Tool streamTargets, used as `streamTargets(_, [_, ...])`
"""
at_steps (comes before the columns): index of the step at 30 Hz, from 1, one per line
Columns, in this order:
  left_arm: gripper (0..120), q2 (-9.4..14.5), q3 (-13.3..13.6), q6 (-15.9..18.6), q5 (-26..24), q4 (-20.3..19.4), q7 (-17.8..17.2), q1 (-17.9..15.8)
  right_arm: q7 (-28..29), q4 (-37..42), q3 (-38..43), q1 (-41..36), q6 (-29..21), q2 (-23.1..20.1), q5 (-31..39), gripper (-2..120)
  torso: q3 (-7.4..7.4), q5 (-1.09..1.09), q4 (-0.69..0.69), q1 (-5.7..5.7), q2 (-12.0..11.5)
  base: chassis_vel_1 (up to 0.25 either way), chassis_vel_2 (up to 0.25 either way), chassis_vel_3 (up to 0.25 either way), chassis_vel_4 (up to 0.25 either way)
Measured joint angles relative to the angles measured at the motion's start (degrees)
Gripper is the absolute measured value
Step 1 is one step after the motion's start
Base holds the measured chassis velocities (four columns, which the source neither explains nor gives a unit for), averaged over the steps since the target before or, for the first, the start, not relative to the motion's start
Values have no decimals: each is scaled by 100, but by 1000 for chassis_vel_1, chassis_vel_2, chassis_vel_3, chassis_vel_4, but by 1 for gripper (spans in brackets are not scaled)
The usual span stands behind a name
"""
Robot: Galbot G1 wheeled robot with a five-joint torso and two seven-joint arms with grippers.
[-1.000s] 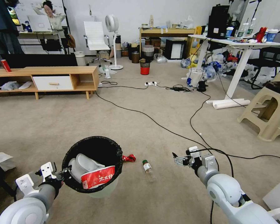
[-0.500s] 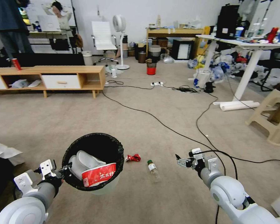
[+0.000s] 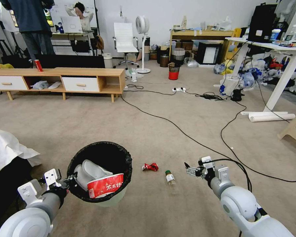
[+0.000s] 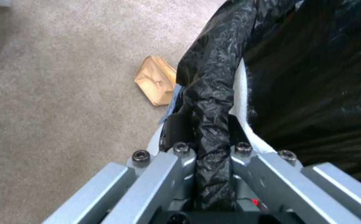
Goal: Pick up the trash bin and place the garbage on the floor into it.
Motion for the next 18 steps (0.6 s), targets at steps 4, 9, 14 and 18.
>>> streamTargets(4, [3, 0, -8, 0, -33, 1, 9, -1, -2, -20, -27, 11, 8, 16, -22, 100, 0, 0, 0, 0, 0, 0, 0, 0, 0])
streamTargets(9, [3, -7, -6, 0, -52, 1, 38, -15, -6, -21, -8, -2, 22, 39, -39, 100, 0, 0, 0, 0, 0, 0, 0, 0, 0])
streamTargets(14, [3, 1, -5, 0, -66, 1, 39, -38, -9, -18, 13, -34, 32, 44, -60, 100, 0, 0, -1, 0, 0, 0, 0, 0, 0])
streamTargets(18, [3, 11, -5, 0, -61, 9, 45, -27, -18, -21, 13, -44, 49, 48, -73, 100, 0, 0, -1, 0, 0, 41, 43, 28, 30])
